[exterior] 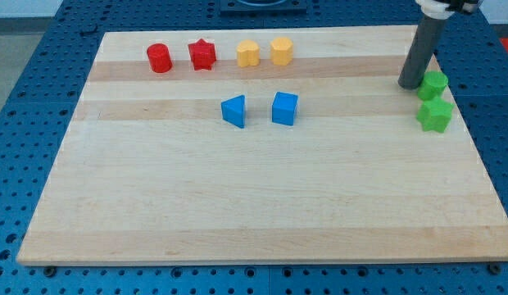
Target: Push the yellow hexagon to the top right
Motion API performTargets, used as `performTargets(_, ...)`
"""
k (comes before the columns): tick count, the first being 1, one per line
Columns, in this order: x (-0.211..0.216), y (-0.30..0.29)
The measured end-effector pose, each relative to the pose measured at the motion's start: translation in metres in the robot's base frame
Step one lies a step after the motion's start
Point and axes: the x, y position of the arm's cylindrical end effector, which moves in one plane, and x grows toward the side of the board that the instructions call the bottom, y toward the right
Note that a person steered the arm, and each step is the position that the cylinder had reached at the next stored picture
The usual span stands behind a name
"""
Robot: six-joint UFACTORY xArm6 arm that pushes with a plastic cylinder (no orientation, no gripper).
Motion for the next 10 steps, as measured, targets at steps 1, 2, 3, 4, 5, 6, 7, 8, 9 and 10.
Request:
performTargets(1, -0.007, -0.011)
performTargets(2, -0.017, -0.032)
performTargets(3, -0.018, -0.043)
performTargets(4, -0.020, -0.062)
performTargets(5, -0.024, -0.106)
performTargets(6, -0.024, -0.157)
performTargets(7, -0.025, -0.208)
performTargets(8, -0.042, -0.213)
performTargets(9, -0.059, -0.213)
performTargets(10, -0.064, -0.219)
